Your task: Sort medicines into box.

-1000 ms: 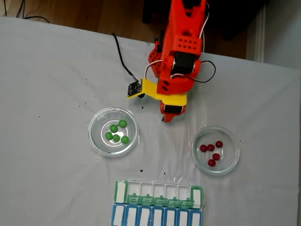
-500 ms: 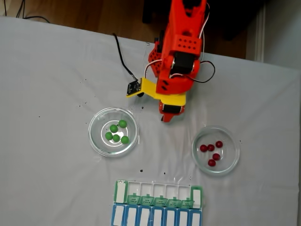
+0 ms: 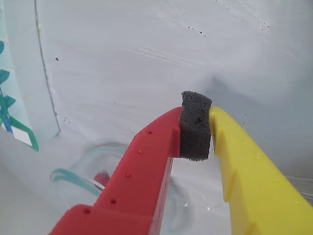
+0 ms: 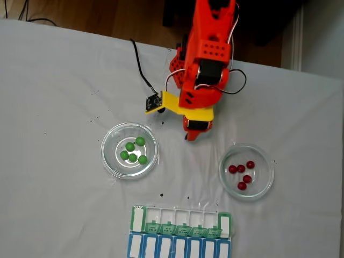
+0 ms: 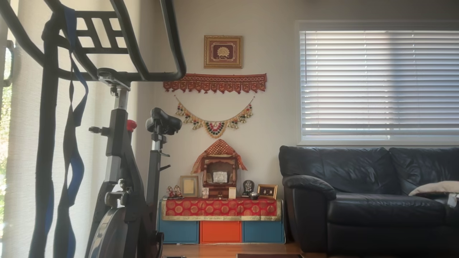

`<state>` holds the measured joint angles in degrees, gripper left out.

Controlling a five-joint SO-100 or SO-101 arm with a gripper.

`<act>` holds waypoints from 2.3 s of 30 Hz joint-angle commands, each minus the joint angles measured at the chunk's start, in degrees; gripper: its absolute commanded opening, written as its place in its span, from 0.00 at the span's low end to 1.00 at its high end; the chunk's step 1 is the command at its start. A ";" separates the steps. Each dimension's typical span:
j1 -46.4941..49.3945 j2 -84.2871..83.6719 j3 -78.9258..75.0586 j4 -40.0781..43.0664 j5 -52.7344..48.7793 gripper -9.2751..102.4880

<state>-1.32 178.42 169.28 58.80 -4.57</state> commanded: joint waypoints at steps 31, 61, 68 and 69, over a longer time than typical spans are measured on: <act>-25.31 -43.15 -59.15 18.19 -11.16 0.10; -34.54 -72.07 -78.84 17.05 -7.82 0.09; -34.45 -73.65 -79.80 15.64 -7.29 0.17; -34.28 -74.09 -80.16 15.73 -7.29 0.18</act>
<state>-35.16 103.89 93.69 75.15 -12.22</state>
